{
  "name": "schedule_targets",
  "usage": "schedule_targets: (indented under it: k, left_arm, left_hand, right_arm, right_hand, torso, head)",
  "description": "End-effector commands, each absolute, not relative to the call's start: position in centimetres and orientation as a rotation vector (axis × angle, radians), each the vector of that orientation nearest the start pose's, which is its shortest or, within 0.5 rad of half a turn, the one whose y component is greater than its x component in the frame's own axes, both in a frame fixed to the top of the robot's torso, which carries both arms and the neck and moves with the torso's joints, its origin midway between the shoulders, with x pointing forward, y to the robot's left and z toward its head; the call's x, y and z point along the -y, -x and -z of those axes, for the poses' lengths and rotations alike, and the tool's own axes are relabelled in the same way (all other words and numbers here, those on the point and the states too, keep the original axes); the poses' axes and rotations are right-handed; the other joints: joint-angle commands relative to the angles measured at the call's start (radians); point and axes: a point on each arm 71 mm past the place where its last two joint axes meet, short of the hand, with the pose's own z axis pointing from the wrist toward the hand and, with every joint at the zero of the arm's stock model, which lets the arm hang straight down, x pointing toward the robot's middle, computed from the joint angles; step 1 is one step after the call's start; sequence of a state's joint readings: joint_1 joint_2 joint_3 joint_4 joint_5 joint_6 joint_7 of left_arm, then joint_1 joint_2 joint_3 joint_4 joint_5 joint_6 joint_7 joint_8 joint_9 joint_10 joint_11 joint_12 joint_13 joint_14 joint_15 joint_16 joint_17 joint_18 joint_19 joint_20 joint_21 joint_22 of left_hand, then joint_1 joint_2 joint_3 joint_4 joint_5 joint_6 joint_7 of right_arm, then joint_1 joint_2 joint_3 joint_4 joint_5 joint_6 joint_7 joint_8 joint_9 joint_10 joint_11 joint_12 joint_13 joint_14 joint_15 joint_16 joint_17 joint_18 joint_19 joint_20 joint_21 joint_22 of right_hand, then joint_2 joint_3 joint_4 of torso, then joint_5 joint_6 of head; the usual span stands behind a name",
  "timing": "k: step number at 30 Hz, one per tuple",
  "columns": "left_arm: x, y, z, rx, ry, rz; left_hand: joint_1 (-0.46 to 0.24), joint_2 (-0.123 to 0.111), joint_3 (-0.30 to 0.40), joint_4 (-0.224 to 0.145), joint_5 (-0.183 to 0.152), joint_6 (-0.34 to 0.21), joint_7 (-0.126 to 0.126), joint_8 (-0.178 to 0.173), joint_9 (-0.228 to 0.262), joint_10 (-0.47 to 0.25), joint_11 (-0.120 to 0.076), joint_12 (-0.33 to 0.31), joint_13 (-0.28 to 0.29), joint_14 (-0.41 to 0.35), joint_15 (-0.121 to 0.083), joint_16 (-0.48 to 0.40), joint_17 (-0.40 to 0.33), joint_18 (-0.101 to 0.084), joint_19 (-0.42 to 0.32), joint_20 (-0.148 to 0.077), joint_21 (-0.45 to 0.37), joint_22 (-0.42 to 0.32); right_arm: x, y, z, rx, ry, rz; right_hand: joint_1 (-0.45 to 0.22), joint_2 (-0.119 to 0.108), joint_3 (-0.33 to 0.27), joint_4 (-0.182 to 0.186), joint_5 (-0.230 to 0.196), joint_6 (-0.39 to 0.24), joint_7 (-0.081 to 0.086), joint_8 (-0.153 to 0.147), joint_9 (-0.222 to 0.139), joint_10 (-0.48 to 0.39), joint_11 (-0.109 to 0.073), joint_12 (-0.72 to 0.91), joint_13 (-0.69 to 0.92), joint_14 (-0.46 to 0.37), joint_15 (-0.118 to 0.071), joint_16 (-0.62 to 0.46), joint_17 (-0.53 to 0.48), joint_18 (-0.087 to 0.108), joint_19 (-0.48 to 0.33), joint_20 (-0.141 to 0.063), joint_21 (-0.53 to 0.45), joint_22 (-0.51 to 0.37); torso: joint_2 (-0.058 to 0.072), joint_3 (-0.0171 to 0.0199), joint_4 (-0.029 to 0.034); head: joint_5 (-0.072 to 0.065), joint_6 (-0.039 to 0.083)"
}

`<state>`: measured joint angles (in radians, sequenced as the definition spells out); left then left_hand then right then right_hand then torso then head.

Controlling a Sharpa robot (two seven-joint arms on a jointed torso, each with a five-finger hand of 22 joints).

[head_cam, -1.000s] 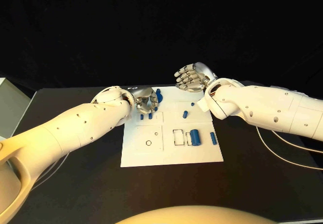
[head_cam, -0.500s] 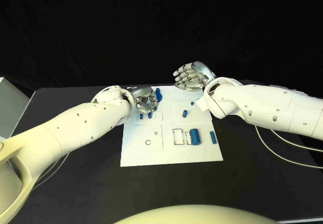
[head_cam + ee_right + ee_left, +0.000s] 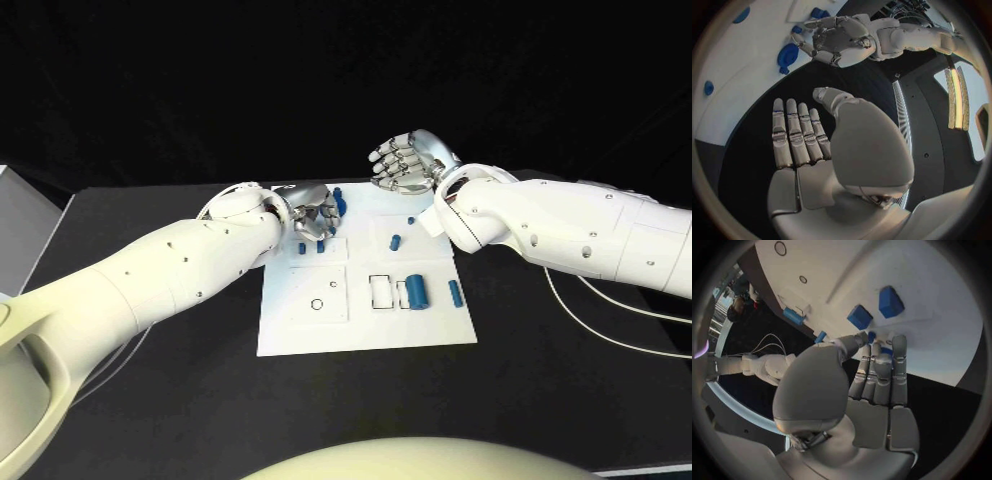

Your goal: Assemble the parts on the task board

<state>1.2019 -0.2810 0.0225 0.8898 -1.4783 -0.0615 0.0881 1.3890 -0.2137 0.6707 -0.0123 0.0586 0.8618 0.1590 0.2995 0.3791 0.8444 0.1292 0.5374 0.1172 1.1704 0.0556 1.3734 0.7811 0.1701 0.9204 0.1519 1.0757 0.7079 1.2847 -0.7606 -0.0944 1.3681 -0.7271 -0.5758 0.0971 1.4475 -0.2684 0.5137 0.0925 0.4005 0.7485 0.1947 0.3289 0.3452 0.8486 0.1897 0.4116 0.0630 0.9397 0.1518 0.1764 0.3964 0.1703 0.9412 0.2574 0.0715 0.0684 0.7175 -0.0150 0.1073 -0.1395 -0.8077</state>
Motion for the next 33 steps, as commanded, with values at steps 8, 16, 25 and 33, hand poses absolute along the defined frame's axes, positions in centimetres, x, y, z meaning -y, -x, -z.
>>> schedule_targets:
  k: [8,16,25,33]
  left_arm:
    - [-6.31,-56.65,20.80,-1.817,-0.336,0.748]
    - [-6.63,-56.81,21.11,-1.853,-0.325,0.718]
    - [-6.70,-56.83,21.32,-1.877,-0.325,0.707]
    - [-6.59,-56.79,21.43,-1.871,-0.329,0.714]
  left_hand:
    - [0.002,0.012,0.010,-0.001,0.000,0.021,0.006,-0.010,-0.001,0.027,-0.005,-0.004,-0.003,0.023,-0.002,0.016,0.019,0.016,0.006,-0.002,0.012,0.005]
    - [0.004,0.014,0.013,-0.003,0.000,0.024,0.009,-0.013,-0.002,0.031,-0.006,-0.007,-0.005,0.028,-0.003,0.020,0.023,0.016,0.007,-0.004,0.015,0.007]
    - [0.004,0.015,0.015,-0.005,-0.001,0.029,0.013,-0.018,-0.005,0.033,-0.005,-0.015,-0.008,0.030,-0.003,0.023,0.021,0.015,0.009,-0.004,0.020,0.011]
    - [0.005,0.021,0.017,-0.009,-0.001,0.049,0.011,-0.019,-0.005,0.061,-0.011,-0.015,-0.006,0.051,-0.008,0.037,0.046,0.010,0.033,-0.007,0.043,0.042]
  right_arm:
    - [21.79,-52.79,15.82,-1.452,-0.510,-0.930]
    - [21.83,-52.80,15.82,-1.452,-0.511,-0.930]
    - [21.76,-52.80,15.82,-1.453,-0.510,-0.932]
    - [21.64,-52.79,15.82,-1.454,-0.509,-0.935]
  right_hand:
    - [-0.010,0.003,0.003,0.004,0.007,0.006,0.052,-0.001,-0.002,-0.001,0.003,-0.004,0.000,0.002,0.002,-0.006,-0.002,0.013,0.002,0.004,-0.001,-0.001]
    - [-0.014,0.003,0.004,0.004,0.009,0.007,0.052,-0.001,-0.002,0.001,0.003,-0.005,0.000,0.003,0.001,-0.008,-0.003,0.013,0.001,0.005,-0.001,-0.001]
    - [-0.015,0.003,0.004,0.004,0.010,0.008,0.052,-0.001,-0.002,0.002,0.003,-0.006,0.000,0.003,0.001,-0.008,-0.003,0.013,0.001,0.005,-0.001,-0.001]
    - [-0.016,0.004,0.005,0.004,0.010,0.009,0.052,0.000,-0.002,0.003,0.003,-0.006,0.000,0.004,0.001,-0.009,-0.004,0.013,0.001,0.005,-0.001,-0.001]
  torso:
    - [0.000,-0.0007,0.0003]
    - [-0.001,-0.0012,0.0015]
    - [0.000,-0.0016,0.0005]
    - [0.001,-0.0010,0.0000]
  head:
    - [-0.004,-0.003]
    - [-0.006,-0.006]
    - [-0.007,-0.008]
    - [-0.007,-0.009]
